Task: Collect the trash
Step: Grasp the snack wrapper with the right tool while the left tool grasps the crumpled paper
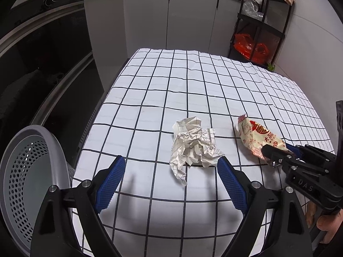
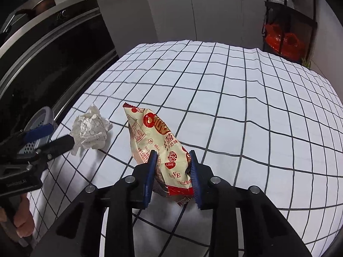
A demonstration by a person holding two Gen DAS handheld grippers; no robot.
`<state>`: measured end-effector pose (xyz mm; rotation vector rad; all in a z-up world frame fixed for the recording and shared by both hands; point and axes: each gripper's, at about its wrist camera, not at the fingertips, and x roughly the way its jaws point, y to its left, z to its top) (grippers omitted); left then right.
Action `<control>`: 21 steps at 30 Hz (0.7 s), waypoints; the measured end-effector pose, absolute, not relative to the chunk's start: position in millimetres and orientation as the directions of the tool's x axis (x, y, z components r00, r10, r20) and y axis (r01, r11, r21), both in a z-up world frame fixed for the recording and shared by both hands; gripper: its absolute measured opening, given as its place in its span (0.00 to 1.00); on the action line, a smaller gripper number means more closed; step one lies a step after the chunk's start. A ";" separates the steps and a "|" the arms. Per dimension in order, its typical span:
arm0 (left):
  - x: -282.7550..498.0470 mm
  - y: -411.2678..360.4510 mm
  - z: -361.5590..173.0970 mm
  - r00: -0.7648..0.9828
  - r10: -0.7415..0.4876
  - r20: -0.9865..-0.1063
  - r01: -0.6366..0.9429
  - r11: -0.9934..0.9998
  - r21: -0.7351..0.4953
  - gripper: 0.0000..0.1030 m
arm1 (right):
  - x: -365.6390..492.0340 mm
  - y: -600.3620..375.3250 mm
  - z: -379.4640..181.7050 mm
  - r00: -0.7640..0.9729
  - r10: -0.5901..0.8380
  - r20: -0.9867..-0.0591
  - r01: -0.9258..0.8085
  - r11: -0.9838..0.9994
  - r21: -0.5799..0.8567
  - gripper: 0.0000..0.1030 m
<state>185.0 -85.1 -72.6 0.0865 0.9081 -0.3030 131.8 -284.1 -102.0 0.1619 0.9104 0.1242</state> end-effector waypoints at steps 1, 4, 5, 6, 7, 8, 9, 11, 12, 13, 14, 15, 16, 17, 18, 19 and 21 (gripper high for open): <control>185.1 -86.6 -73.0 0.574 -0.227 -0.787 0.299 0.953 -0.057 0.83 | 130.7 -286.7 -99.0 0.614 0.175 -0.770 -0.029 0.979 0.200 0.28; 185.4 -91.5 -73.7 0.570 -0.236 -0.787 0.303 0.951 -0.065 0.84 | 129.1 -290.5 -92.5 0.626 0.176 -0.760 -0.016 0.977 0.213 0.28; 185.9 -93.4 -74.1 0.569 -0.239 -0.787 0.303 0.950 -0.070 0.84 | 128.5 -290.9 -90.7 0.629 0.178 -0.756 -0.015 0.976 0.218 0.28; 186.2 -94.9 -74.6 0.567 -0.242 -0.787 0.304 0.950 -0.072 0.84 | 128.1 -291.7 -88.9 0.632 0.181 -0.753 -0.013 0.975 0.223 0.28; 187.4 -97.5 -75.7 0.564 -0.245 -0.789 0.305 0.949 -0.077 0.84 | 128.0 -292.5 -87.0 0.635 0.183 -0.751 -0.013 0.974 0.226 0.28; 188.3 -98.8 -76.9 0.563 -0.246 -0.789 0.304 0.949 -0.078 0.84 | 127.1 -292.3 -85.8 0.636 0.184 -0.749 -0.014 0.974 0.227 0.28; 190.0 -101.2 -78.7 0.562 -0.242 -0.791 0.302 0.950 -0.076 0.84 | 126.6 -292.5 -85.2 0.637 0.184 -0.749 -0.015 0.974 0.226 0.28; 194.1 -104.8 -82.7 0.565 -0.231 -0.792 0.298 0.952 -0.066 0.84 | 125.5 -292.8 -84.1 0.638 0.185 -0.748 -0.015 0.973 0.228 0.28; 197.1 -106.2 -85.5 0.565 -0.224 -0.794 0.293 0.954 -0.060 0.84 | 124.9 -293.3 -83.9 0.638 0.187 -0.747 -0.015 0.973 0.231 0.28; 199.4 -107.1 -87.7 0.563 -0.219 -0.797 0.289 0.956 -0.058 0.84 | 124.4 -294.6 -84.1 0.637 0.190 -0.747 -0.016 0.972 0.233 0.28; 202.0 -108.1 -90.3 0.559 -0.215 -0.801 0.284 0.957 -0.059 0.84 | 123.6 -295.2 -84.4 0.637 0.190 -0.747 -0.017 0.972 0.233 0.28; 204.7 -108.8 -93.1 0.552 -0.215 -0.805 0.280 0.958 -0.065 0.84 | 123.0 -295.2 -84.2 0.637 0.190 -0.747 -0.018 0.972 0.233 0.28; 206.6 -109.3 -94.9 0.548 -0.216 -0.808 0.275 0.959 -0.070 0.84 | 122.6 -295.1 -83.7 0.638 0.190 -0.746 -0.018 0.973 0.232 0.28; 207.8 -109.8 -95.9 0.547 -0.216 -0.809 0.272 0.960 -0.072 0.84 | 122.3 -295.3 -83.7 0.638 0.190 -0.746 -0.019 0.973 0.232 0.28; 208.5 -110.3 -96.5 0.549 -0.212 -0.809 0.269 0.961 -0.070 0.84 | 122.6 -295.8 -84.0 0.638 0.190 -0.746 -0.019 0.973 0.232 0.28; 208.7 -110.1 -96.4 0.553 -0.208 -0.807 0.267 0.962 -0.065 0.84 | 122.9 -296.2 -84.3 0.637 0.191 -0.747 -0.020 0.973 0.232 0.28; 209.3 -112.3 -95.8 0.561 -0.200 -0.803 0.267 0.962 -0.053 0.81 | 123.2 -295.8 -85.3 0.635 0.191 -0.749 -0.021 0.973 0.230 0.28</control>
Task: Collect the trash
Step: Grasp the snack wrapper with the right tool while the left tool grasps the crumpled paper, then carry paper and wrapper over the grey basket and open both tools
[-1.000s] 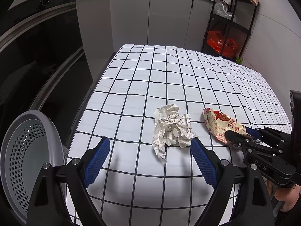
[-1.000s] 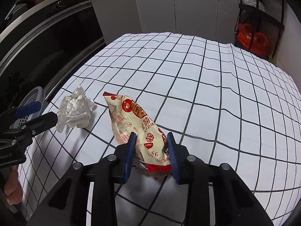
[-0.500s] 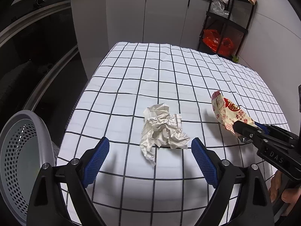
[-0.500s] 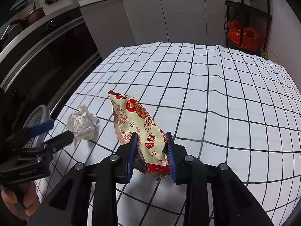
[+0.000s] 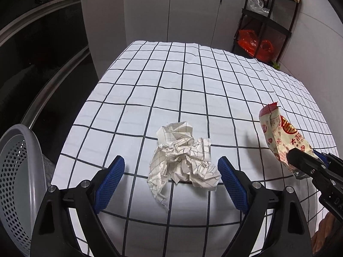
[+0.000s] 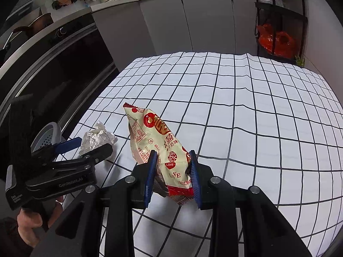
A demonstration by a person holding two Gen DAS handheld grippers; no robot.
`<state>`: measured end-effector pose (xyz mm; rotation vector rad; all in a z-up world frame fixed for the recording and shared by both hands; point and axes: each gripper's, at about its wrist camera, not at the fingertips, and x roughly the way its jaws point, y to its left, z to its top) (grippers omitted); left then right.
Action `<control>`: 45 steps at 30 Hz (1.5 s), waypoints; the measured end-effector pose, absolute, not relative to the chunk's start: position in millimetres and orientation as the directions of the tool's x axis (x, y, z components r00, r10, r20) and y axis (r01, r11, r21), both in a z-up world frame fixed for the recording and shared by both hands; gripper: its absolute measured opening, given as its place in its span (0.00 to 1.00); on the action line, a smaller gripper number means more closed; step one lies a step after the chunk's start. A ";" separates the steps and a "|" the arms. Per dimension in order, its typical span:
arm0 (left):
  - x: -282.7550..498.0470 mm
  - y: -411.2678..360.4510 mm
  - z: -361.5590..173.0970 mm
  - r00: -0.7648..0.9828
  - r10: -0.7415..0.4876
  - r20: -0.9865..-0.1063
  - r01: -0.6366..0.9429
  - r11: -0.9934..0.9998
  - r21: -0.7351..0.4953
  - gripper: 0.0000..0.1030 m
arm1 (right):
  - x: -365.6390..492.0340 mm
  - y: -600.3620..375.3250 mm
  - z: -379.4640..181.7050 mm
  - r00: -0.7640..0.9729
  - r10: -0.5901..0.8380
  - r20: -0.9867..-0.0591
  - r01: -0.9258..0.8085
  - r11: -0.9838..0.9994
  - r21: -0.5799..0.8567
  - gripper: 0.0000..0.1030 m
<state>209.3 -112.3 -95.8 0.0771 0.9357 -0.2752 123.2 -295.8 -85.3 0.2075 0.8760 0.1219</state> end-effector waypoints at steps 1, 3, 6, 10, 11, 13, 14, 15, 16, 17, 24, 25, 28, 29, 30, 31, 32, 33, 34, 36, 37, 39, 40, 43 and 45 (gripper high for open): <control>209.9 -113.5 -96.0 0.564 -0.195 -0.803 0.267 0.962 -0.047 0.79 | 123.6 -295.6 -85.6 0.634 0.191 -0.750 -0.022 0.973 0.229 0.28; 210.9 -115.2 -97.6 0.561 -0.190 -0.806 0.271 0.962 -0.037 0.68 | 123.8 -294.9 -86.5 0.632 0.190 -0.752 -0.023 0.974 0.227 0.28; 213.0 -118.7 -100.4 0.547 -0.188 -0.816 0.280 0.959 -0.033 0.54 | 124.8 -294.6 -86.8 0.630 0.190 -0.753 -0.023 0.974 0.226 0.28; 210.6 -118.7 -99.4 0.543 -0.194 -0.817 0.293 0.955 -0.032 0.39 | 125.3 -293.4 -86.0 0.632 0.188 -0.752 -0.023 0.974 0.225 0.28; 210.0 -118.0 -98.6 0.545 -0.196 -0.815 0.296 0.955 -0.033 0.36 | 125.0 -292.8 -85.8 0.633 0.189 -0.751 -0.023 0.974 0.225 0.28; 208.2 -116.7 -96.1 0.548 -0.201 -0.812 0.300 0.953 -0.033 0.33 | 123.5 -292.3 -85.3 0.634 0.187 -0.750 -0.025 0.975 0.222 0.28; 207.0 -115.7 -94.6 0.549 -0.203 -0.811 0.302 0.953 -0.033 0.32 | 122.6 -292.0 -85.2 0.634 0.187 -0.750 -0.025 0.975 0.222 0.28; 205.9 -114.4 -92.4 0.552 -0.206 -0.808 0.304 0.952 -0.035 0.32 | 120.9 -291.2 -84.7 0.635 0.187 -0.749 -0.024 0.975 0.222 0.28; 204.7 -113.0 -89.6 0.555 -0.209 -0.805 0.305 0.952 -0.036 0.32 | 119.0 -290.6 -84.0 0.637 0.186 -0.748 -0.023 0.975 0.223 0.28; 202.4 -110.7 -86.0 0.561 -0.212 -0.800 0.306 0.951 -0.038 0.32 | 117.2 -289.5 -83.3 0.639 0.187 -0.746 -0.022 0.974 0.225 0.28; 176.1 -80.9 -47.4 0.622 -0.244 -0.744 0.303 0.951 -0.060 0.31 | 93.6 -264.0 -70.6 0.662 0.193 -0.724 -0.040 0.974 0.224 0.28; 170.3 -73.5 -39.9 0.633 -0.250 -0.733 0.301 0.952 -0.065 0.31 | 89.3 -256.4 -68.2 0.665 0.195 -0.721 -0.049 0.975 0.219 0.28; 157.2 -55.4 -22.9 0.661 -0.254 -0.707 0.295 0.953 -0.066 0.31 | 78.1 -236.4 -62.0 0.671 0.209 -0.712 -0.069 0.973 0.221 0.28; 153.2 -49.1 -18.2 0.670 -0.250 -0.699 0.291 0.955 -0.063 0.31 | 75.6 -229.4 -60.0 0.671 0.214 -0.709 -0.076 0.972 0.222 0.28; 149.3 -41.9 -14.4 0.677 -0.246 -0.693 0.285 0.956 -0.061 0.31 | 74.1 -223.4 -58.2 0.673 0.219 -0.707 -0.081 0.971 0.223 0.28; 144.1 -30.5 -9.8 0.685 -0.242 -0.688 0.278 0.959 -0.060 0.31 | 72.8 -215.7 -55.4 0.674 0.227 -0.703 -0.091 0.970 0.226 0.28; 141.5 -23.6 -7.5 0.689 -0.238 -0.685 0.273 0.960 -0.059 0.31 | 71.9 -208.5 -53.0 0.676 0.234 -0.699 -0.098 0.968 0.230 0.28; 136.8 -11.2 -4.6 0.696 -0.226 -0.681 0.262 0.964 -0.052 0.31 | 71.4 -201.3 -50.3 0.678 0.242 -0.694 -0.106 0.967 0.233 0.28; 133.8 -2.7 -3.5 0.701 -0.216 -0.680 0.254 0.966 -0.045 0.31 | 71.1 -192.3 -47.0 0.680 0.253 -0.688 -0.117 0.964 0.239 0.28; 129.0 19.1 -2.0 0.710 -0.187 -0.679 0.228 0.973 -0.030 0.31 | 71.4 -175.6 -41.5 0.681 0.271 -0.680 -0.137 0.960 0.244 0.28; 127.0 32.4 -1.3 0.712 -0.175 -0.680 0.213 0.977 -0.029 0.31 | 71.6 -163.5 -38.0 0.682 0.282 -0.675 -0.154 0.957 0.244 0.28; 124.5 54.0 -0.9 0.715 -0.152 -0.682 0.186 0.982 -0.024 0.31 | 72.9 -145.9 -33.1 0.681 0.299 -0.668 -0.178 0.953 0.245 0.28; 123.1 65.8 -0.4 0.720 -0.133 -0.681 0.168 0.986 -0.014 0.31 | 74.1 -135.2 -31.2 0.679 0.312 -0.665 -0.193 0.949 0.248 0.28; 120.2 95.3 -1.3 0.733 -0.076 -0.676 0.124 0.992 0.022 0.31 | 79.7 -103.5 -29.2 0.666 0.345 -0.661 -0.229 0.938 0.259 0.28; 118.2 110.3 -2.7 0.738 -0.056 -0.673 0.098 0.995 0.025 0.31 | 83.5 -84.3 -29.6 0.656 0.363 -0.662 -0.253 0.932 0.260 0.28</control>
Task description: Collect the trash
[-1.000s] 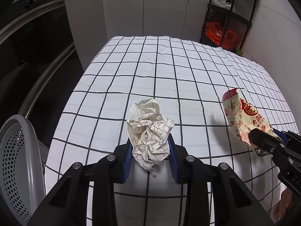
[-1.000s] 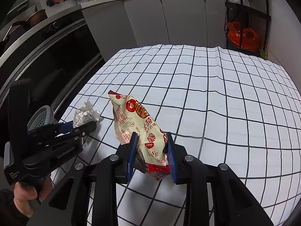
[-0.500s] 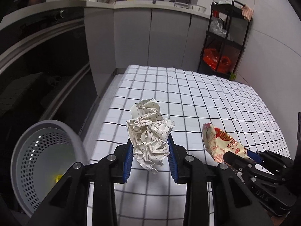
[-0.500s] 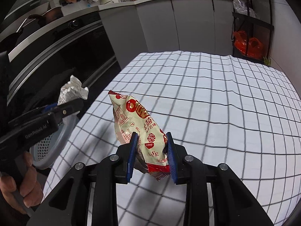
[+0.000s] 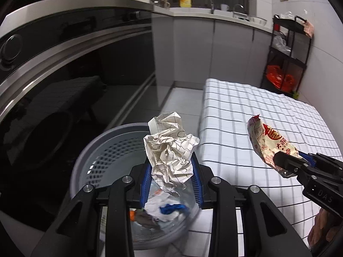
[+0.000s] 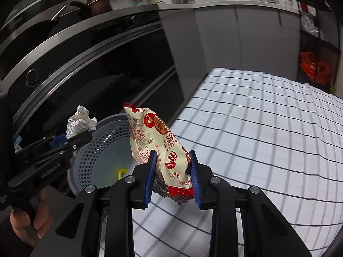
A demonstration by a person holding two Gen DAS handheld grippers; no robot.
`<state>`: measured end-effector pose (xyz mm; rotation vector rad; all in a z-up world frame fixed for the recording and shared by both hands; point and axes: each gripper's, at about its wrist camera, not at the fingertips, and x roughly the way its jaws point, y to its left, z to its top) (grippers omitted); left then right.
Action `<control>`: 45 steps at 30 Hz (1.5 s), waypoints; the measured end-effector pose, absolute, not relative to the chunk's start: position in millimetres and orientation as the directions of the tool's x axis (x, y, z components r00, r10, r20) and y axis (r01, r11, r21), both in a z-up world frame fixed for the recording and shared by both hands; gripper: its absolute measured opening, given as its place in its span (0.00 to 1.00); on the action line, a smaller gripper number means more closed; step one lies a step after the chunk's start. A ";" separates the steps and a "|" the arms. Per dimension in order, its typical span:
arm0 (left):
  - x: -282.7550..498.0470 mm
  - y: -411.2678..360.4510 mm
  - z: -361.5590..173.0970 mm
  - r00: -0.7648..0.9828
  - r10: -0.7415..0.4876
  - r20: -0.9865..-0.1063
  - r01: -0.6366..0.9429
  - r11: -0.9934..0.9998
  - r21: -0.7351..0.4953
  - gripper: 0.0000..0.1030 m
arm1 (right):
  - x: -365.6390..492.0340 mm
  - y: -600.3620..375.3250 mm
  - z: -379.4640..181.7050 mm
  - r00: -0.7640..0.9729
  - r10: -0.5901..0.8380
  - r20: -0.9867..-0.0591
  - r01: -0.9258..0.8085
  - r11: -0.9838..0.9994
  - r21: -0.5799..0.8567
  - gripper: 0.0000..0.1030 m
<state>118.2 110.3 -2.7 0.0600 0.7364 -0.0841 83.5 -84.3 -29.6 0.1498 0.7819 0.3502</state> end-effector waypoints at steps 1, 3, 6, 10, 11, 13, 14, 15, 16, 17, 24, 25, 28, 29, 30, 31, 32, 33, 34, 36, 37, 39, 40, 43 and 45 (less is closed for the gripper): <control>118.6 119.5 -4.5 0.736 -0.046 -0.675 0.080 0.997 0.019 0.31 | 85.6 -73.8 -30.3 0.650 0.371 -0.664 -0.266 0.929 0.258 0.28; 120.2 133.2 -8.4 0.731 -0.031 -0.682 0.052 0.999 0.010 0.31 | 89.7 -54.6 -32.1 0.638 0.382 -0.668 -0.290 0.923 0.252 0.28; 122.1 146.4 -14.3 0.725 -0.004 -0.689 0.025 0.999 0.020 0.32 | 96.1 -33.0 -35.5 0.626 0.391 -0.675 -0.314 0.918 0.242 0.28; 127.5 161.8 -26.6 0.706 0.020 -0.708 -0.003 1.000 0.026 0.32 | 105.6 -5.1 -42.1 0.608 0.399 -0.687 -0.342 0.912 0.227 0.29; 128.7 165.8 -28.4 0.701 0.017 -0.713 -0.007 1.000 0.018 0.32 | 107.4 -0.8 -43.8 0.605 0.398 -0.690 -0.346 0.911 0.223 0.29; 130.1 173.4 -30.2 0.700 0.018 -0.714 -0.018 1.000 0.008 0.33 | 110.9 7.4 -48.5 0.597 0.403 -0.694 -0.353 0.908 0.223 0.29; 131.1 175.6 -30.8 0.700 0.022 -0.714 -0.024 1.000 0.008 0.33 | 113.2 8.7 -51.8 0.591 0.409 -0.696 -0.357 0.906 0.229 0.29; 132.0 177.8 -32.0 0.699 0.028 -0.714 -0.032 0.999 0.007 0.34 | 115.1 10.8 -53.3 0.587 0.412 -0.697 -0.359 0.904 0.232 0.29; 134.1 179.9 -33.2 0.697 0.033 -0.717 -0.041 0.999 0.006 0.35 | 117.9 14.1 -54.9 0.583 0.416 -0.698 -0.362 0.902 0.236 0.29; 135.9 181.9 -34.5 0.692 0.037 -0.720 -0.049 0.999 0.004 0.35 | 118.9 17.3 -57.2 0.579 0.419 -0.699 -0.366 0.900 0.237 0.29; 139.6 188.6 -35.3 0.696 0.037 -0.717 -0.069 0.998 -0.016 0.43 | 127.3 28.3 -57.8 0.574 0.445 -0.688 -0.386 0.887 0.252 0.31; 140.3 189.1 -35.2 0.697 0.038 -0.716 -0.072 0.997 -0.018 0.44 | 128.0 28.8 -58.0 0.573 0.448 -0.686 -0.385 0.886 0.257 0.32; 139.1 192.3 -35.8 0.698 0.041 -0.715 -0.084 0.996 -0.025 0.55 | 128.4 27.0 -56.4 0.580 0.458 -0.674 -0.385 0.883 0.268 0.46; 138.7 192.9 -35.3 0.699 0.042 -0.714 -0.087 0.996 -0.028 0.58 | 127.2 26.0 -55.7 0.586 0.458 -0.668 -0.385 0.883 0.268 0.49; 138.2 193.7 -34.7 0.701 0.042 -0.712 -0.090 0.995 -0.030 0.61 | 124.9 25.7 -54.7 0.591 0.458 -0.664 -0.384 0.884 0.268 0.52; 137.5 194.0 -33.9 0.703 0.042 -0.709 -0.092 0.995 -0.032 0.61 | 123.4 23.9 -54.4 0.592 0.458 -0.664 -0.383 0.884 0.268 0.52; 136.7 194.5 -33.0 0.706 0.042 -0.707 -0.093 0.995 -0.034 0.62 | 123.1 23.3 -54.2 0.592 0.457 -0.664 -0.382 0.884 0.268 0.52; 136.5 194.0 -32.5 0.707 0.042 -0.706 -0.093 0.995 -0.035 0.62 | 122.5 21.9 -54.6 0.593 0.457 -0.663 -0.381 0.885 0.269 0.52; 136.3 193.7 -32.2 0.708 0.042 -0.705 -0.093 0.995 -0.034 0.62 | 121.6 21.5 -55.0 0.593 0.456 -0.663 -0.381 0.885 0.268 0.52; 136.0 192.5 -31.8 0.710 0.042 -0.703 -0.090 0.995 -0.031 0.63 | 120.9 20.7 -55.9 0.593 0.454 -0.665 -0.378 0.886 0.267 0.52; 136.9 192.1 -31.6 0.710 0.042 -0.703 -0.088 0.996 -0.030 0.63 | 120.0 19.9 -56.1 0.593 0.453 -0.665 -0.376 0.887 0.268 0.52; 137.1 191.0 -31.5 0.711 0.042 -0.702 -0.086 0.996 -0.027 0.63 | 121.1 18.8 -56.5 0.593 0.453 -0.666 -0.374 0.887 0.271 0.52; 137.6 190.6 -31.9 0.710 0.043 -0.703 -0.085 0.996 -0.025 0.63 | 121.1 18.4 -56.8 0.592 0.453 -0.667 -0.372 0.887 0.272 0.52; 138.5 190.7 -32.5 0.709 0.048 -0.703 -0.088 0.996 -0.022 0.63 | 120.1 17.0 -56.6 0.593 0.452 -0.666 -0.369 0.888 0.274 0.52; 138.8 191.6 -32.8 0.708 0.046 -0.704 -0.089 0.996 -0.024 0.63 | 119.5 16.1 -56.5 0.594 0.452 -0.665 -0.368 0.888 0.275 0.52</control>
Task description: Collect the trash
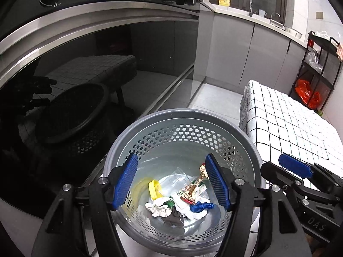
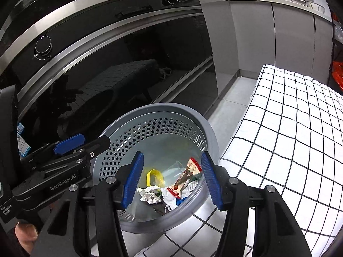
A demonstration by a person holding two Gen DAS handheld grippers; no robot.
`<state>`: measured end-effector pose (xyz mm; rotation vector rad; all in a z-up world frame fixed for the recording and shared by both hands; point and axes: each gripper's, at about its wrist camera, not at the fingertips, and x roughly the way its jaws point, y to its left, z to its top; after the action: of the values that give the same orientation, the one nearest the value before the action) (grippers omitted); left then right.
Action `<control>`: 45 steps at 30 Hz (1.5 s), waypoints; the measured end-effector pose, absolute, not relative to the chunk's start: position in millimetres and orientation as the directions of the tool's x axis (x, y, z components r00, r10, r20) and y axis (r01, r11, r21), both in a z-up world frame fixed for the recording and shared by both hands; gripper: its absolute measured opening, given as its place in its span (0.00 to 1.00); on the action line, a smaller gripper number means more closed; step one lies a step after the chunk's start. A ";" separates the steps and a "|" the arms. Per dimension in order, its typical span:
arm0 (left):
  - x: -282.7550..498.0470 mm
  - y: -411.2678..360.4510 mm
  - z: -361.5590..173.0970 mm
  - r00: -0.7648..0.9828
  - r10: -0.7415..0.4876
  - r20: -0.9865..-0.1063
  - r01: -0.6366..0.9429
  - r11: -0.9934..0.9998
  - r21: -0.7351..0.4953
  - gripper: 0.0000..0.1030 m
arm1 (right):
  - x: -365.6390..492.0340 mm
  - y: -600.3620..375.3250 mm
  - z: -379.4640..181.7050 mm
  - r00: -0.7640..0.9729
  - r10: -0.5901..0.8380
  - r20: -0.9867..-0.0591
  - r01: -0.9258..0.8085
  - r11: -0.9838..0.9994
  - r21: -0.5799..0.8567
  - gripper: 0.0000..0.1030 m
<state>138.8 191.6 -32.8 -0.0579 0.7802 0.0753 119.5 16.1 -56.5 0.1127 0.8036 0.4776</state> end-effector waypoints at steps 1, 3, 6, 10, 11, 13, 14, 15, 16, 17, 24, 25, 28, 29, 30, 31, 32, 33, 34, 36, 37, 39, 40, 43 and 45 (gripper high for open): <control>138.9 191.7 -32.8 0.708 0.046 -0.704 -0.090 0.996 -0.026 0.63 | 119.1 15.8 -56.6 0.596 0.452 -0.664 -0.368 0.888 0.275 0.52; 138.2 191.8 -32.8 0.710 0.046 -0.702 -0.090 0.996 -0.025 0.63 | 118.2 15.3 -56.4 0.597 0.452 -0.663 -0.368 0.889 0.274 0.52; 137.0 191.1 -31.4 0.715 0.047 -0.697 -0.088 0.996 -0.024 0.63 | 116.9 14.8 -55.3 0.601 0.448 -0.662 -0.364 0.891 0.272 0.52; 134.8 191.9 -28.7 0.727 0.045 -0.686 -0.087 0.996 -0.027 0.65 | 114.1 14.6 -52.8 0.614 0.435 -0.659 -0.362 0.897 0.254 0.52; 134.2 192.0 -28.0 0.729 0.046 -0.683 -0.087 0.996 -0.027 0.65 | 113.3 14.8 -52.1 0.617 0.431 -0.658 -0.362 0.898 0.249 0.52; 133.1 191.9 -27.0 0.732 0.046 -0.679 -0.089 0.996 -0.028 0.66 | 111.5 15.5 -50.9 0.625 0.424 -0.656 -0.360 0.902 0.239 0.52; 132.8 192.1 -26.7 0.734 0.048 -0.678 -0.091 0.995 -0.028 0.66 | 110.6 15.7 -50.5 0.628 0.421 -0.655 -0.359 0.903 0.236 0.52; 132.7 192.2 -26.3 0.735 0.051 -0.676 -0.092 0.995 -0.026 0.66 | 110.0 16.4 -50.1 0.629 0.420 -0.654 -0.359 0.904 0.234 0.52; 132.3 192.6 -25.9 0.737 0.056 -0.674 -0.095 0.995 -0.022 0.66 | 109.3 17.0 -49.7 0.631 0.418 -0.653 -0.358 0.904 0.232 0.52; 131.8 192.8 -25.4 0.739 0.058 -0.672 -0.097 0.995 -0.021 0.66 | 108.9 17.6 -49.4 0.633 0.416 -0.653 -0.358 0.905 0.229 0.52; 129.6 195.9 -21.5 0.751 0.068 -0.657 -0.108 0.994 -0.020 0.77 | 107.3 20.1 -48.4 0.641 0.410 -0.649 -0.352 0.908 0.227 0.55; 129.4 196.2 -21.3 0.751 0.073 -0.656 -0.111 0.994 -0.017 0.78 | 107.2 20.3 -48.1 0.642 0.409 -0.648 -0.351 0.909 0.226 0.55; 128.6 196.8 -20.5 0.756 0.078 -0.650 -0.114 0.993 -0.013 0.80 | 107.2 20.2 -47.2 0.647 0.405 -0.646 -0.348 0.911 0.223 0.56; 127.9 196.9 -20.0 0.757 0.080 -0.648 -0.115 0.993 -0.012 0.83 | 107.1 19.9 -46.9 0.648 0.404 -0.646 -0.346 0.911 0.223 0.56; 127.4 196.9 -19.4 0.759 0.083 -0.645 -0.117 0.993 -0.010 0.87 | 107.1 19.7 -46.8 0.648 0.404 -0.645 -0.346 0.912 0.223 0.56; 126.9 196.9 -18.7 0.762 0.086 -0.642 -0.119 0.993 -0.008 0.88 | 107.4 19.6 -47.1 0.648 0.404 -0.646 -0.344 0.912 0.225 0.58; 126.6 196.9 -18.2 0.764 0.087 -0.639 -0.119 0.993 -0.007 0.89 | 107.5 19.7 -47.4 0.646 0.404 -0.647 -0.343 0.912 0.226 0.59; 126.4 196.9 -17.8 0.766 0.089 -0.637 -0.120 0.993 -0.006 0.91 | 107.6 19.6 -47.7 0.646 0.403 -0.648 -0.343 0.912 0.225 0.60; 126.5 196.8 -17.8 0.766 0.091 -0.637 -0.121 0.993 -0.003 0.92 | 107.6 20.1 -47.9 0.647 0.399 -0.650 -0.341 0.914 0.221 0.60; 127.5 196.7 -18.5 0.763 0.093 -0.640 -0.121 0.993 0.000 0.92 | 106.8 20.9 -47.9 0.651 0.392 -0.650 -0.338 0.916 0.214 0.60; 127.6 196.7 -18.6 0.763 0.095 -0.640 -0.121 0.993 0.002 0.92 | 106.5 21.0 -47.9 0.652 0.391 -0.650 -0.337 0.917 0.213 0.60; 127.8 196.6 -18.3 0.763 0.100 -0.638 -0.123 0.992 0.008 0.93 | 106.1 21.3 -47.8 0.652 0.391 -0.650 -0.336 0.917 0.215 0.62; 127.7 196.5 -18.0 0.764 0.107 -0.636 -0.127 0.992 0.014 0.94 | 105.9 21.2 -47.7 0.652 0.395 -0.648 -0.337 0.916 0.219 0.64; 126.7 196.0 -17.3 0.767 0.120 -0.631 -0.135 0.991 0.023 0.94 | 104.8 21.1 -47.3 0.656 0.390 -0.646 -0.332 0.918 0.218 0.64; 126.0 196.5 -16.7 0.768 0.124 -0.628 -0.140 0.990 0.025 0.94 | 104.7 20.2 -47.0 0.659 0.388 -0.645 -0.328 0.919 0.218 0.64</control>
<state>126.0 196.5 -16.7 -0.0241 0.6794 0.1433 104.7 20.2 -47.0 0.0846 0.7488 0.4059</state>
